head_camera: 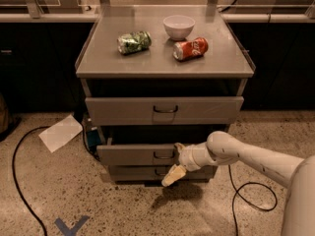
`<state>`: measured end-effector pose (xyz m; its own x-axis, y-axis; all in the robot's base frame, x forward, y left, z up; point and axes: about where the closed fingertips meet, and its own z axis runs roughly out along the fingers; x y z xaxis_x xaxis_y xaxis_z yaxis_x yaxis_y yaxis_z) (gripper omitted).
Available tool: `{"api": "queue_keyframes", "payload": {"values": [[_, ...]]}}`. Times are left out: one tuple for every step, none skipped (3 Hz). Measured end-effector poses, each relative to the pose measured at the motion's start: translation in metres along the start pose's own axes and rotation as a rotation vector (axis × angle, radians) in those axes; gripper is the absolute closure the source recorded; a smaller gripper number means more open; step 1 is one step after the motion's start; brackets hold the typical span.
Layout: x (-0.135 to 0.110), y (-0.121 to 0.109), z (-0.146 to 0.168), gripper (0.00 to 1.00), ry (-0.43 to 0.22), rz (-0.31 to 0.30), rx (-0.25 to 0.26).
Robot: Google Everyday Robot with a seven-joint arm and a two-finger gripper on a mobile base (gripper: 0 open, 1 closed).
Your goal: Open middle drawer
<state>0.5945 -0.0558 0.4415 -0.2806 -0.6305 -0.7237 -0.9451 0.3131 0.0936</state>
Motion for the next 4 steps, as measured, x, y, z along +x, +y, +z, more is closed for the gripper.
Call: {"api": "queue_keyframes", "payload": {"values": [[0.0,0.0,0.0,0.0,0.0,0.0,0.0],[-0.01,-0.002,0.0,0.0,0.002,-0.026,0.001],[-0.029,-0.016,-0.003,0.0,-0.003,-0.086,0.029],[-0.045,-0.027,0.001,0.0,-0.01,-0.14,0.042]]}}
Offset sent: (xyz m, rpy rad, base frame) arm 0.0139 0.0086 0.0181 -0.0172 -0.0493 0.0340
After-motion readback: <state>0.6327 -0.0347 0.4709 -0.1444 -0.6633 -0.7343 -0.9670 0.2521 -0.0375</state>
